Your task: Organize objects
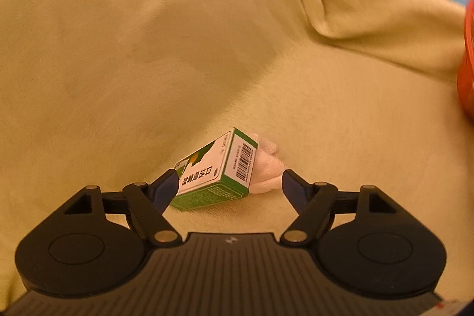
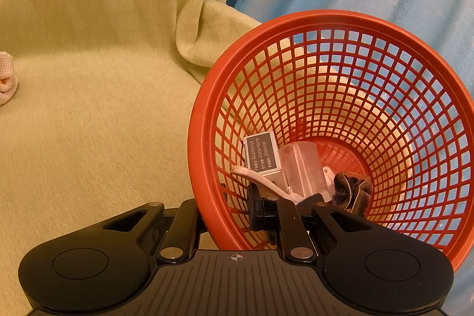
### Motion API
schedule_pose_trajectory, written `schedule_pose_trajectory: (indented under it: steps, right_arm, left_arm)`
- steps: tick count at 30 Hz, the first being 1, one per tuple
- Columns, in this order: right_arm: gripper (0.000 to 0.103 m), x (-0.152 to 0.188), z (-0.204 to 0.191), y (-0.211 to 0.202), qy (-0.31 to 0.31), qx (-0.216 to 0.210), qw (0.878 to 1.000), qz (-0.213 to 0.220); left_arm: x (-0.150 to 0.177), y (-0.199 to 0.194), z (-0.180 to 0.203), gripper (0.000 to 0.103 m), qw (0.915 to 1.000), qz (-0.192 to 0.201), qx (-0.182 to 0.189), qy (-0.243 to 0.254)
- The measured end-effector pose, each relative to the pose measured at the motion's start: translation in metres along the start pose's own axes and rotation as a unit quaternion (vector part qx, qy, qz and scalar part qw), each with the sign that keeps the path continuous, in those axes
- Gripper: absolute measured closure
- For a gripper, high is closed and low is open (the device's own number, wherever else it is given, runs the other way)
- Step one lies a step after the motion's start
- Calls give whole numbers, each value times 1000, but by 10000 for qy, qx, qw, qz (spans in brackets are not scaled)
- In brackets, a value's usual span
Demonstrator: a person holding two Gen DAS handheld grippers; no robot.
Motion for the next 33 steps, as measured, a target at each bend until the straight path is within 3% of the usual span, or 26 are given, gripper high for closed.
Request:
schedule_pose_trajectory:
  steps: [4,10,17,24,27,31,33]
  right_arm:
    - [92,0,0,0,1,0,10000,1]
    - [93,1,1,-1,-12,7,10000,-3]
    - [92,1,1,-1,-22,7,10000,-3]
    - [92,1,1,-1,-20,4,10000,-3]
    - [92,2,1,-1,-12,-3,10000,-2]
    - [93,1,1,-2,9,-14,10000,-2]
    - [93,1,1,-2,11,-13,10000,0]
  left_arm:
    - [0,13,6,40,9985,-104,-165,511]
    - [-1,22,8,67,9953,-212,-293,898]
    - [-1,8,8,73,9954,-122,-285,903]
    - [11,-30,43,71,9952,123,113,960]
    - [20,-40,48,65,9977,127,647,176]
    - [27,-43,33,55,9955,179,592,-715]
    - [29,-39,24,41,9941,131,572,-915]
Point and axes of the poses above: each gripper's, at about its wrist camera, not at the fingertips, and y roughly the way its jaws point, z to its right, x to its underside, the point moved 9 cm from there along y, roughly the way its jaws point, and after that the axes turned 13 degrees about y, right-handed, at the moved point
